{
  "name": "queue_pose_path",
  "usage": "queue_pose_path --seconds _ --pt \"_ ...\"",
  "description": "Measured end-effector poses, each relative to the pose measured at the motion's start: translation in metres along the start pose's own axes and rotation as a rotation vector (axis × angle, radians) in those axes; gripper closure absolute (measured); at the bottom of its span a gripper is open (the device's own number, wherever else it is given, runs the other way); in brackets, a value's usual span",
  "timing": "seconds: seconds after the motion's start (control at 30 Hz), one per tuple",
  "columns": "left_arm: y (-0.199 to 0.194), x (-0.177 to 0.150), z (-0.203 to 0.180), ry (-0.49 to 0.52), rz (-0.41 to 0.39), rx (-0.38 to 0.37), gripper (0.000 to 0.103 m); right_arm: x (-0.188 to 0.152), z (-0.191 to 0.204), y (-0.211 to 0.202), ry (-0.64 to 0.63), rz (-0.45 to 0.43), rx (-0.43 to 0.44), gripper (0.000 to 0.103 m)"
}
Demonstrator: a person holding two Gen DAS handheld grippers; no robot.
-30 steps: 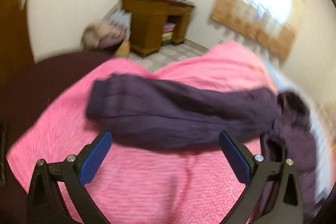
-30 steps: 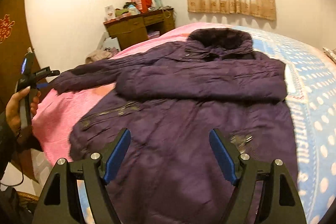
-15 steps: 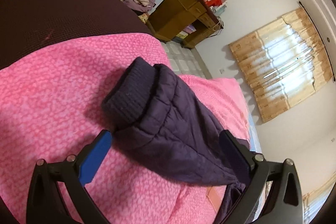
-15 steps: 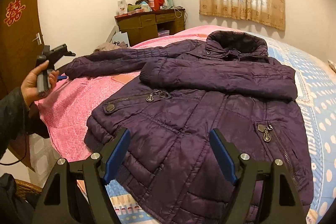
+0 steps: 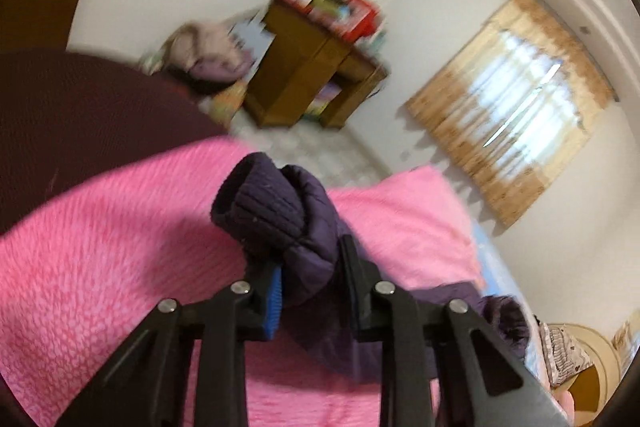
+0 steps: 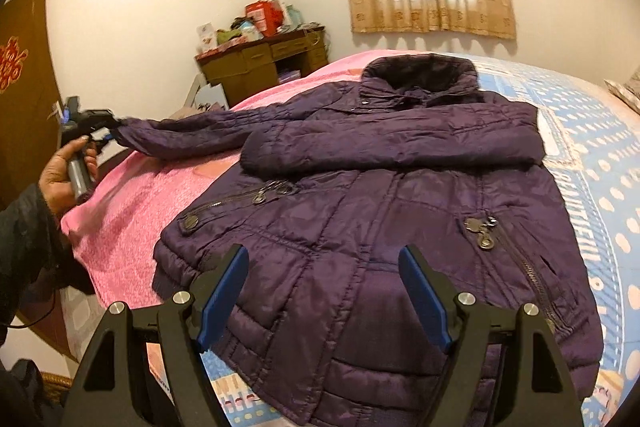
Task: Fold large clothes
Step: 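Lift the held sleeve with the left gripper and fold it across the jacket body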
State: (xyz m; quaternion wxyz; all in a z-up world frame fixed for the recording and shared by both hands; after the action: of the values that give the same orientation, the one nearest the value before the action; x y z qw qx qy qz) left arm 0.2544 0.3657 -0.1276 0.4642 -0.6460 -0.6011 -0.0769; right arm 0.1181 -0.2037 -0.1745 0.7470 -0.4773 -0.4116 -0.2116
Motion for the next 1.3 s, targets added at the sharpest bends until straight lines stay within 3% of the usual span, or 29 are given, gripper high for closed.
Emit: queue_pose_path --seconds 0.1,0.23,0.3,0.4,0.57,0.67,0.73,0.77,0.8,0.9,0.93,1.0,1.07,1.2,1.3 --pt "-0.025 0.02 -0.035 0.063 -0.084 -0.057 0.078 0.0 -0.009 -0.007 0.036 -0.028 -0.005 0.025" --pt "-0.067 0.037 -0.114 0.168 -0.187 -0.201 0.079 -0.001 -0.022 -0.014 0.079 -0.052 -0.015 0.025" --pt "-0.084 0.035 -0.155 0.226 -0.21 -0.282 0.08 -0.003 -0.03 -0.019 0.105 -0.066 -0.022 0.025" --pt "-0.108 0.006 -0.228 0.357 -0.219 -0.4 0.08 -0.005 -0.044 -0.027 0.148 -0.093 -0.035 0.025" --pt "-0.108 -0.11 -0.345 0.628 -0.136 -0.551 0.08 -0.011 -0.067 -0.043 0.213 -0.13 -0.071 0.025" --pt "-0.09 -0.21 -0.395 0.79 -0.024 -0.591 0.078 -0.017 -0.081 -0.052 0.246 -0.137 -0.102 0.025" --pt "-0.083 -0.274 -0.414 0.885 0.048 -0.589 0.062 -0.022 -0.09 -0.056 0.264 -0.131 -0.117 0.025" --pt "-0.082 -0.296 -0.419 0.925 0.081 -0.584 0.047 -0.025 -0.095 -0.059 0.272 -0.129 -0.129 0.025" --pt "-0.087 -0.314 -0.419 0.954 0.096 -0.592 0.042 -0.027 -0.099 -0.061 0.277 -0.129 -0.137 0.025" --pt "-0.108 -0.333 -0.412 1.026 0.095 -0.654 0.028 -0.033 -0.113 -0.068 0.296 -0.124 -0.166 0.025" --pt "-0.111 -0.33 -0.406 1.049 0.08 -0.653 0.026 -0.034 -0.119 -0.069 0.307 -0.122 -0.174 0.025" --pt "-0.107 -0.313 -0.396 1.063 0.046 -0.633 0.012 -0.028 -0.127 -0.068 0.315 -0.112 -0.167 0.025" --pt "-0.089 -0.289 -0.378 1.065 0.011 -0.573 0.005 -0.016 -0.131 -0.066 0.309 -0.117 -0.153 0.025" --pt "-0.028 -0.239 -0.351 1.05 -0.044 -0.358 0.005 0.033 -0.146 -0.054 0.273 -0.121 -0.157 0.025" --pt "0.007 -0.211 -0.335 0.984 -0.038 -0.254 0.004 0.084 -0.146 -0.032 0.218 -0.109 -0.15 0.025"
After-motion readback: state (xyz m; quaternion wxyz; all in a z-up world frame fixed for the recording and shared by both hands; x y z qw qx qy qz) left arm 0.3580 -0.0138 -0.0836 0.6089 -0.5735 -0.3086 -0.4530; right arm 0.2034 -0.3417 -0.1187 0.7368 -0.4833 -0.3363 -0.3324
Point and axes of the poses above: each gripper's, at about its wrist camera, not at the fingertips, and y roughly the way its jaws point, z to its left, x to its top, the point moved 5 cm from there along y, roughly the way its jaws point, and after that the axes turned 6 degrees about x, right-handed, at the moved point
